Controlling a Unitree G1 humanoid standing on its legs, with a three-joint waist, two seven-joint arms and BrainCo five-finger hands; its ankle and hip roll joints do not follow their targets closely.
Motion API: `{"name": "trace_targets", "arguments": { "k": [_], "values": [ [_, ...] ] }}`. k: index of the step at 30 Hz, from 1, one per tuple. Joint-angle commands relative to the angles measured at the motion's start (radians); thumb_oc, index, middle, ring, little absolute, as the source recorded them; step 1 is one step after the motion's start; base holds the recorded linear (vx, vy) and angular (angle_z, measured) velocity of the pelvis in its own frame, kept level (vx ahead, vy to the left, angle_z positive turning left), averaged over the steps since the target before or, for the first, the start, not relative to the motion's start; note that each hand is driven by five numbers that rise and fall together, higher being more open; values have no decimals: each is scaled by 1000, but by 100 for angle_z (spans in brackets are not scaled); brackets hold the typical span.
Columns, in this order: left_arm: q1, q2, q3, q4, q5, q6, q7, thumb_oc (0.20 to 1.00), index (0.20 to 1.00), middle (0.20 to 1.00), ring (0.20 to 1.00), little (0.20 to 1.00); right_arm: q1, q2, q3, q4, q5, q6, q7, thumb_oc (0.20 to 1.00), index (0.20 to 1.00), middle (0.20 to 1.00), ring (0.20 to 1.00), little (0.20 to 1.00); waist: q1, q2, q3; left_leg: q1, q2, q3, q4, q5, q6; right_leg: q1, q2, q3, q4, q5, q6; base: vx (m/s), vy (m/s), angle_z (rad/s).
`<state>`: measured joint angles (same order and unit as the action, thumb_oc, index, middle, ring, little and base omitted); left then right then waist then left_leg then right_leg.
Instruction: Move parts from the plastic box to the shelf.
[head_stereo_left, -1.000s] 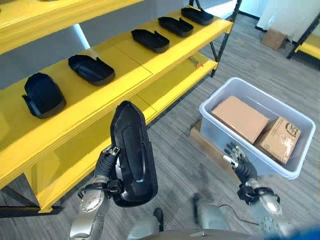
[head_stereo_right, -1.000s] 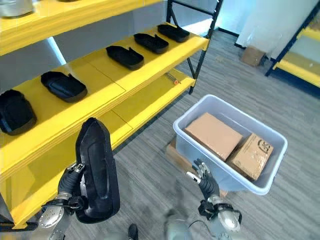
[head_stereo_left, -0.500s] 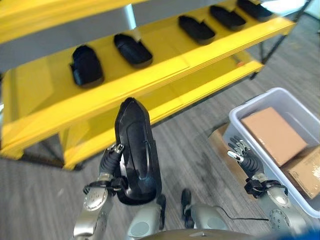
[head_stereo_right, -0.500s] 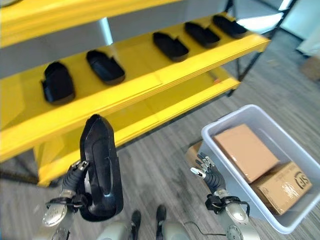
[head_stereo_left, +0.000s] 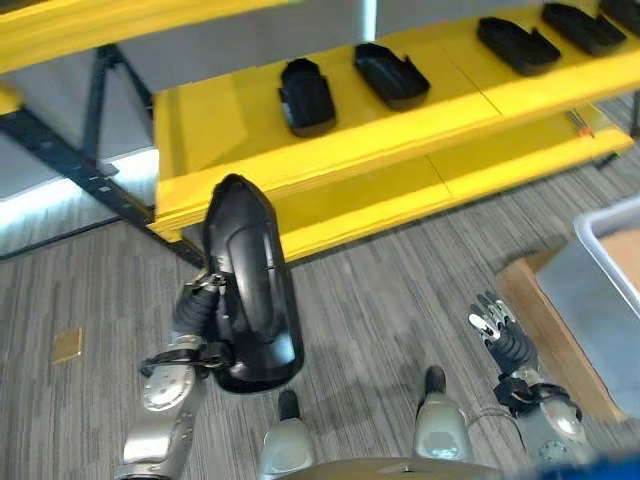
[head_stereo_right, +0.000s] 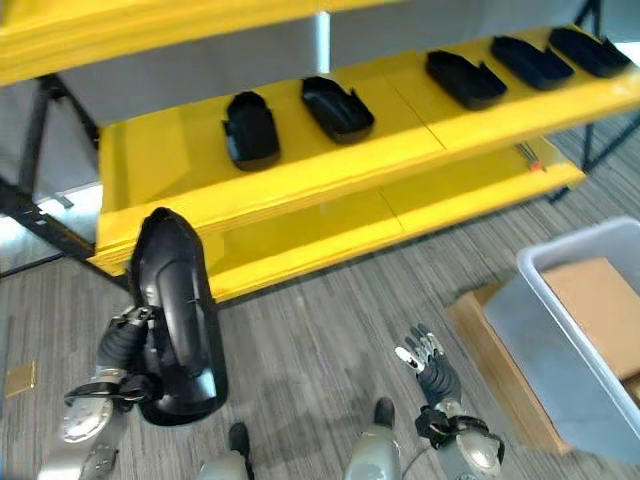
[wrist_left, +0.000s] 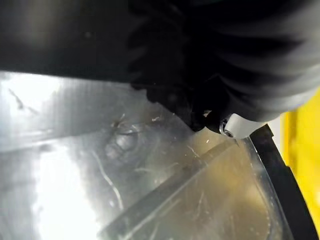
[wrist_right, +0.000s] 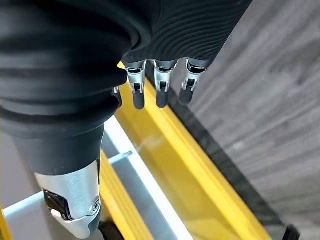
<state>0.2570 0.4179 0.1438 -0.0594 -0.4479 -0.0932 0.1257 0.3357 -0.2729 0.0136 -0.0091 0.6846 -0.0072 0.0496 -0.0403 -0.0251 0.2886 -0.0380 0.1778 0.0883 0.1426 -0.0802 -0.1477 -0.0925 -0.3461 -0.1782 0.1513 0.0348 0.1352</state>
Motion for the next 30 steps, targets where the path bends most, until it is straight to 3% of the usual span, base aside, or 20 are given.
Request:
{"name": "trace_targets", "arguments": {
  "k": [1,4,10,12,14,15,17,18,19,21,22,24,26,30],
  "values": [
    [-19,-10,21,-132,27,-89,12,200,200,200,200,200,-39,-60,-14,-82,22,-44,19,1000,1000,1000,1000,1000,-38,28,-24,3,59,-22,-96,85,21,24,14,-20,57,-59,53,108,179,41],
    [-6,-13,52,-144,36,-94,35,200,200,200,200,200,-35,-48,0,-84,19,-33,28,1000,1000,1000,1000,1000,-15,-7,-48,-9,19,-43,-87,61,38,78,-17,-57,5,-26,72,126,150,33],
    [-14,1,86,-130,65,-95,59,200,200,200,200,200,-63,-60,7,-84,4,-24,33,1000,1000,1000,1000,1000,21,-41,-49,-60,-10,-65,-4,18,47,103,-28,-73,-25,4,85,56,59,9],
    [-17,14,93,-125,65,-97,66,200,200,200,200,200,-90,-69,20,-86,3,-28,31,1000,1000,1000,1000,1000,34,-49,-39,-84,-33,-77,44,-10,65,97,-41,-63,-19,29,88,13,120,20],
    [-15,23,98,-126,68,-97,63,200,200,200,200,200,-95,-65,19,-89,4,-28,34,1000,1000,1000,1000,1000,39,-52,-26,-103,-60,-83,86,-42,92,82,-57,-42,13,68,89,12,232,1],
    [-13,28,89,-122,72,-96,58,200,200,200,200,200,-88,-49,24,-82,14,-26,37,1000,1000,1000,1000,1000,38,-43,-14,-112,-92,-89,116,-68,121,63,-78,-12,72,128,83,27,416,13],
    [-25,29,61,-111,73,-94,53,200,200,200,200,200,-98,-22,48,-54,26,-29,31,1000,1000,1000,1000,1000,24,-6,6,-72,-137,-86,79,-64,173,-9,-89,54,199,229,51,48,528,19],
    [-30,26,57,-109,73,-94,53,200,200,200,200,200,-102,-18,56,-53,30,-30,32,1000,1000,1000,1000,1000,24,0,8,-57,-144,-77,59,-56,181,-22,-94,25,213,220,42,111,399,-5],
    [-39,18,43,-113,74,-87,45,200,200,200,200,200,-109,-16,65,-51,33,-29,33,1000,1000,1000,1000,1000,20,7,9,-19,-143,-67,7,-50,180,-37,-67,-5,201,182,37,124,194,8],
    [-48,15,30,-110,59,-89,41,200,200,200,200,200,-116,-24,64,-53,37,-28,37,1000,1000,1000,1000,1000,1,8,15,0,-130,-65,-34,-37,171,-89,15,28,125,127,29,129,-6,-6],
    [-46,6,24,-114,46,-83,37,200,200,200,200,200,-122,-30,67,-50,35,-26,34,1000,1000,1000,1000,1000,-6,2,22,23,-118,-54,-42,-45,155,-103,7,-7,-9,134,48,123,-146,-27],
    [-42,-2,21,-110,39,-86,34,200,200,200,200,200,-127,-31,66,-48,32,-28,30,1000,1000,1000,1000,1000,-17,-11,27,38,-103,-58,-37,-58,137,-117,21,30,-84,146,67,135,-207,-6],
    [-36,-17,7,-104,34,-88,22,200,200,200,200,200,-110,-31,61,-47,31,-24,32,1000,1000,1000,1000,1000,-18,-38,18,56,-90,-69,-19,-78,111,-75,49,86,-117,129,68,226,-345,26],
    [-19,-40,-9,-104,8,-75,12,200,200,200,200,200,-92,-47,44,-51,27,-20,32,1000,1000,1000,1000,1000,-28,-35,-32,98,3,-90,-88,-35,74,-60,125,55,-27,17,34,195,-330,40]
  ]
}}
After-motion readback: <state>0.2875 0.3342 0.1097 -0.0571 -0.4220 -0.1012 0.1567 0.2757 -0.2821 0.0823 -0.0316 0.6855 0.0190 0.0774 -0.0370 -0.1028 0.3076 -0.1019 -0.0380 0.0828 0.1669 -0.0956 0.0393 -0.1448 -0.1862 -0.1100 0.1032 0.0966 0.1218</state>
